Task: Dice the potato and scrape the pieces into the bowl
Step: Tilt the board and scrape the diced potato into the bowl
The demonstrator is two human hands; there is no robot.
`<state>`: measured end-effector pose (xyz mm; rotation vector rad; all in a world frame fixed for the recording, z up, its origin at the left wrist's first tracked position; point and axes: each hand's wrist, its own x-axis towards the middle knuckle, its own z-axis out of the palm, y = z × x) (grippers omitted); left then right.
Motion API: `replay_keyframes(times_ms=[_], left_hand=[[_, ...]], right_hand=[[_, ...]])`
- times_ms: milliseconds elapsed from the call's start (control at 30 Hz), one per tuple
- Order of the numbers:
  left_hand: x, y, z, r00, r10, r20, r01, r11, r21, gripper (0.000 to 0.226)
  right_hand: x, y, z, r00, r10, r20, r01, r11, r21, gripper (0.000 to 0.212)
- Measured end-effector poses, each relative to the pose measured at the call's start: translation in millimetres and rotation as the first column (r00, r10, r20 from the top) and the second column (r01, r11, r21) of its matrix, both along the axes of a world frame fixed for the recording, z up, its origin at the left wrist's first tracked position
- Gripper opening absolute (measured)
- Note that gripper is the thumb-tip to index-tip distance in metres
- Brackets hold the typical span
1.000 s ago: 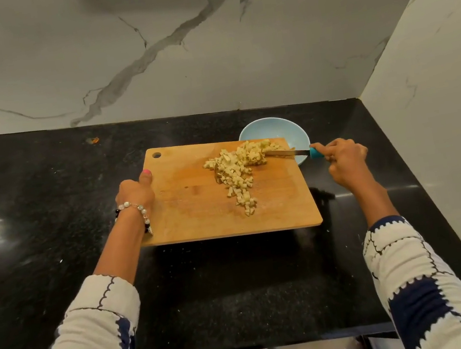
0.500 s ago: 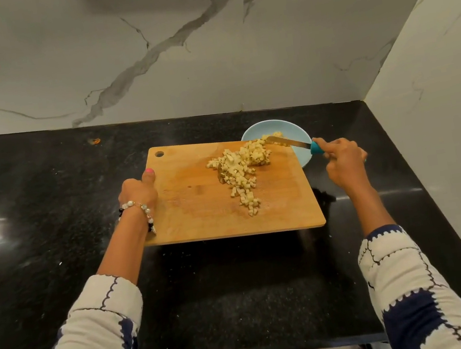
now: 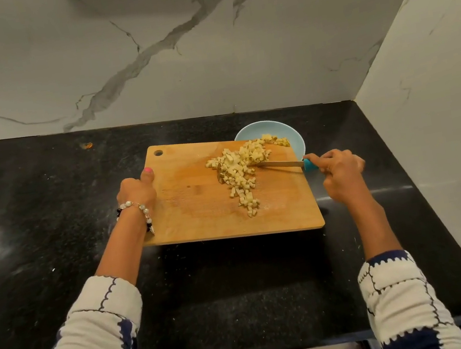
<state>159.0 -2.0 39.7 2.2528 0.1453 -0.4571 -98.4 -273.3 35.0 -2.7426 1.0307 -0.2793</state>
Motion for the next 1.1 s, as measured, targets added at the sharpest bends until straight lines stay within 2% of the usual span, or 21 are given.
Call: replay_keyframes(times_ms=[200,467,800,967,1100], left_hand=[[-6,-3,0,1.0,0.016,0.001,-0.016,1.0,-0.018,0.05],[-7,-3,-2,1.0,-0.001,-0.008,0.001,1.0,-0.003,0.051],[-4,-3,-2,1.0,-0.004,0.003,0.004,1.0,0.017,0.054],[0,0,1,1.0,0.005,0.019,-0.006,0.999,0.032,0.056],[5,2,3,0.999,0.007,0.032,-0.008,0.999,0.032,0.056]], right_hand=[[23,-11,-3,0.993,-0.052,-0.106,0.048,0.998,-0.042,0.061],[34,-19,-9,0.983,-0.128,-0.129,0.122,0.991,-0.051,0.061],[49,-17,-2,0.977,-0.197,-0.08,0.189,0.978,-0.092,0.052],[38,-7,8,0.983,-0.185,0.0,0.185,0.983,-0.007,0.058],[23,12,13,0.995,-0.087,0.057,0.083,0.994,0.069,0.057]])
